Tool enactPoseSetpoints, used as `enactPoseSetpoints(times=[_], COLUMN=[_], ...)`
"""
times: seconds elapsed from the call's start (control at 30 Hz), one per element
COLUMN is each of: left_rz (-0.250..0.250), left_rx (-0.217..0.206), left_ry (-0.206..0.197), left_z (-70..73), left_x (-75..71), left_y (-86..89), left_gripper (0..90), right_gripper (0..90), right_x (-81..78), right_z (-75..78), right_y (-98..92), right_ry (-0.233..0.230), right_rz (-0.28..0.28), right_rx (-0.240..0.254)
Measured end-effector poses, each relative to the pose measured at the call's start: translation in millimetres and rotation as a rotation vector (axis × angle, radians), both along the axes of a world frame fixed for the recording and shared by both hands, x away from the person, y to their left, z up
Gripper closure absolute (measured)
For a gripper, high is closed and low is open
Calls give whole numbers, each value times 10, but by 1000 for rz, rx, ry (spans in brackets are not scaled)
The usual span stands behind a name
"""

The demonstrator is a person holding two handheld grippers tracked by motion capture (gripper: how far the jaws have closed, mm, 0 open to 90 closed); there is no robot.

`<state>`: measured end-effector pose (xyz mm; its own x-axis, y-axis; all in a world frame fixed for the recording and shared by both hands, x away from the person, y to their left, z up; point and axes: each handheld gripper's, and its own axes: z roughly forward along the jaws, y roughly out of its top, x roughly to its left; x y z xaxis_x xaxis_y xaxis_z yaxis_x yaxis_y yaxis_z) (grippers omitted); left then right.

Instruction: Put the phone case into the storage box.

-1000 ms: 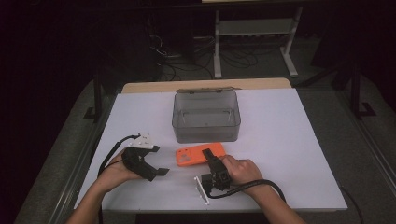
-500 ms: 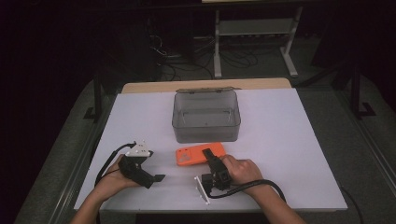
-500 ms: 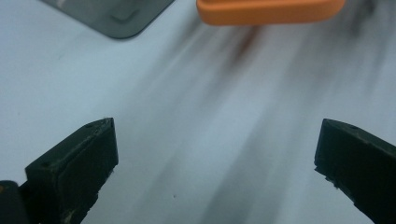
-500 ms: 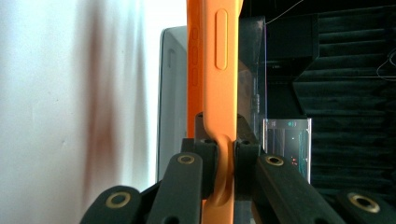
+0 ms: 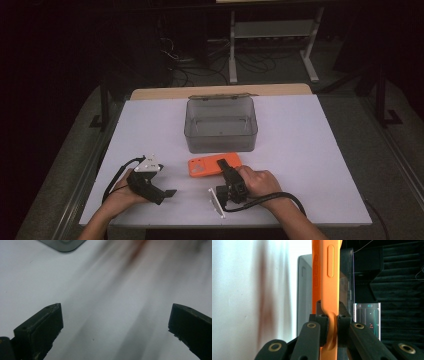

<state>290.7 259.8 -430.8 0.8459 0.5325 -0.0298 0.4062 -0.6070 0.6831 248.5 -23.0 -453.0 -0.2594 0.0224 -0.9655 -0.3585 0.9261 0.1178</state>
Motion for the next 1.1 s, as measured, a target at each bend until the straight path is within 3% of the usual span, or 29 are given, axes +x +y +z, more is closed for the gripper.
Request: enactPoseSetpoints(times=[0.6, 0.87, 1.1], left_rz=[12, 11, 17], left_rx=[-15, -22, -29], left_ry=[5, 9, -3], left_z=[-39, -41, -32], left_x=[27, 26, 23], left_y=[-2, -12, -4], left_gripper=[0, 0, 0], right_gripper=[827, 826, 826], right_x=[98, 149, 218], right_z=[94, 132, 205], right_y=[-108, -150, -226], right_ry=[133, 216, 314], right_rz=[-49, -59, -79], right_rx=[160, 238, 338])
